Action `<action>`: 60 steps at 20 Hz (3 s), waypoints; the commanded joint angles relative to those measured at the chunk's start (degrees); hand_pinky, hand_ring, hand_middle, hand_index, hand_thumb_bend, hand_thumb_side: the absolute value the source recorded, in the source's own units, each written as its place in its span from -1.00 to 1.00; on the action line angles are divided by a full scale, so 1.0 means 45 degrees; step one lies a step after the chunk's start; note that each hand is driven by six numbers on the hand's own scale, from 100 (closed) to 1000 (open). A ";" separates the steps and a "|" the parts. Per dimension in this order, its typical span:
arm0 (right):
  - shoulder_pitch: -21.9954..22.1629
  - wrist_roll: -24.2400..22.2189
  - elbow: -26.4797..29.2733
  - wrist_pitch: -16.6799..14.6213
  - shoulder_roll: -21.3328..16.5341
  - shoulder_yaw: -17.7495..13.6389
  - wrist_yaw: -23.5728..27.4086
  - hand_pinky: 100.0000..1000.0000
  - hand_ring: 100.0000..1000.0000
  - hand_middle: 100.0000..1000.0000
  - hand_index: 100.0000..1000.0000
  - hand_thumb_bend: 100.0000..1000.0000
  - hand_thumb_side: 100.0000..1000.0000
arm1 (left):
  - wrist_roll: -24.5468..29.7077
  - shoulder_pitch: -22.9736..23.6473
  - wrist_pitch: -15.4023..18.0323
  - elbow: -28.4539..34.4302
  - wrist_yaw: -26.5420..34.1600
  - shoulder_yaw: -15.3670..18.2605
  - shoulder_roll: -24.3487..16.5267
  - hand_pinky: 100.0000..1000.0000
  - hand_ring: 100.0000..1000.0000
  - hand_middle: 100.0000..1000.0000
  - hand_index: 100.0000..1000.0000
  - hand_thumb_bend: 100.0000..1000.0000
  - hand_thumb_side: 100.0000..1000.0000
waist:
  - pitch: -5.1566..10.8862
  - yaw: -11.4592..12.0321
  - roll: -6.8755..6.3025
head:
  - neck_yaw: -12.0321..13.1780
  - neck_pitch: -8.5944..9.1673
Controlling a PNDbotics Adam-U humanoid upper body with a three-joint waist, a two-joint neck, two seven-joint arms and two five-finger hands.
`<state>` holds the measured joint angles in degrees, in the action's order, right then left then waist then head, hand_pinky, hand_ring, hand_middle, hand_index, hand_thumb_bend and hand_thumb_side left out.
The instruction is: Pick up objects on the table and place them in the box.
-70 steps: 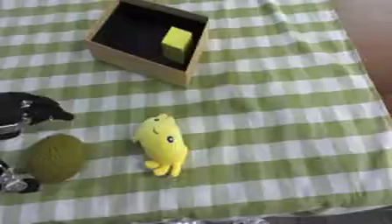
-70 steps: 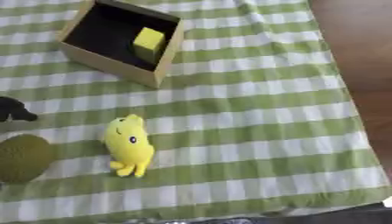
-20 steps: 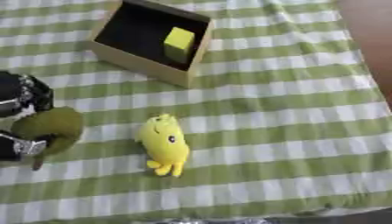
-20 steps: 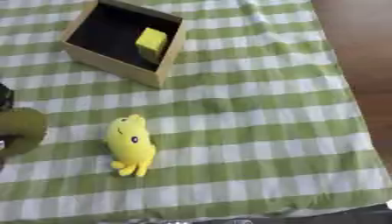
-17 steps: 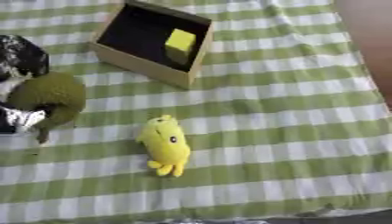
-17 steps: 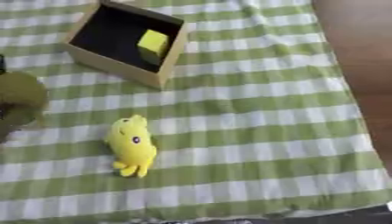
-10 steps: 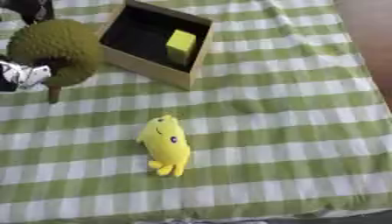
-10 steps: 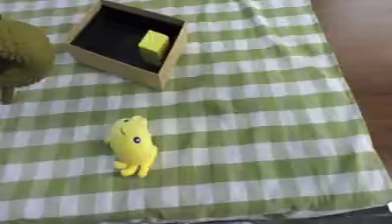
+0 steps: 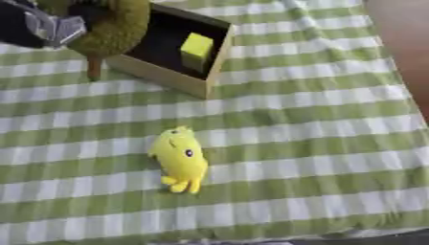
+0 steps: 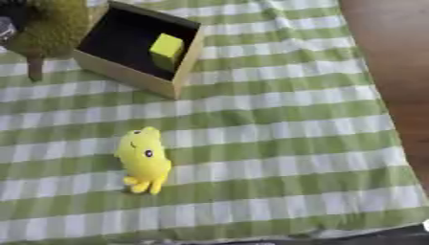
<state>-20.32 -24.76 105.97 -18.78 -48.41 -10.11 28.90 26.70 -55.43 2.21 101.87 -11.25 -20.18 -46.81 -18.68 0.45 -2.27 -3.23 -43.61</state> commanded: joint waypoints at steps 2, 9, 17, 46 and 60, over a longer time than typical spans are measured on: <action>-0.0274 -0.0190 -0.0038 -0.0057 -0.0203 -0.0026 0.0091 1.00 1.00 -0.30 0.73 -1.00 -0.18 | -0.0457 -0.0986 0.0622 -0.2095 -0.0929 0.0037 0.1118 -0.06 -0.01 -0.18 -0.09 -1.00 -0.68 | 0.0328 -0.0113 0.0100 | 0.0132 0.0228; -0.0468 -0.0392 -0.0044 -0.0128 -0.0104 0.0072 0.0138 1.00 1.00 -0.30 0.73 -1.00 -0.18 | -0.1623 -0.1828 0.1999 -0.5463 -0.3322 0.0244 0.2754 -0.06 0.00 -0.17 -0.08 -1.00 -0.85 | 0.0169 -0.0361 0.0173 | 0.0292 0.0422; -0.0587 -0.0499 0.0076 -0.0145 -0.0009 0.0097 0.0220 1.00 1.00 -0.30 0.73 -1.00 -0.18 | -0.2379 -0.1910 0.3005 -0.7678 -0.4805 0.0352 0.3630 -0.01 0.04 -0.14 -0.01 -1.00 -0.77 | 0.0002 -0.0581 0.0188 | 0.0469 0.0603; -0.0401 -0.0748 -0.0120 -0.0035 0.0137 -0.0016 0.0193 1.00 1.00 -0.30 0.73 -1.00 -0.18 | -0.0863 -0.1685 0.1512 -0.8517 -0.6996 0.0427 0.3776 0.71 0.82 0.63 1.00 -0.68 -0.90 | 0.0088 -0.0593 0.0183 | 0.0530 0.0444; -0.0161 -0.0731 -0.0149 -0.0093 -0.0009 -0.0092 0.0160 1.00 1.00 -0.30 0.74 -1.00 -0.18 | -0.0809 -0.0504 0.1329 -0.2098 -0.2659 -0.0200 0.1541 0.62 0.72 0.53 0.88 -1.00 -0.95 | 0.0213 -0.0387 0.0066 | 0.0228 0.0212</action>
<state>-20.63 -28.00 104.89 -18.95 -46.58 -9.58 29.36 22.58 -57.00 7.99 86.94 -26.13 -20.87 -36.17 -19.28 -1.31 -2.24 -1.89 -42.34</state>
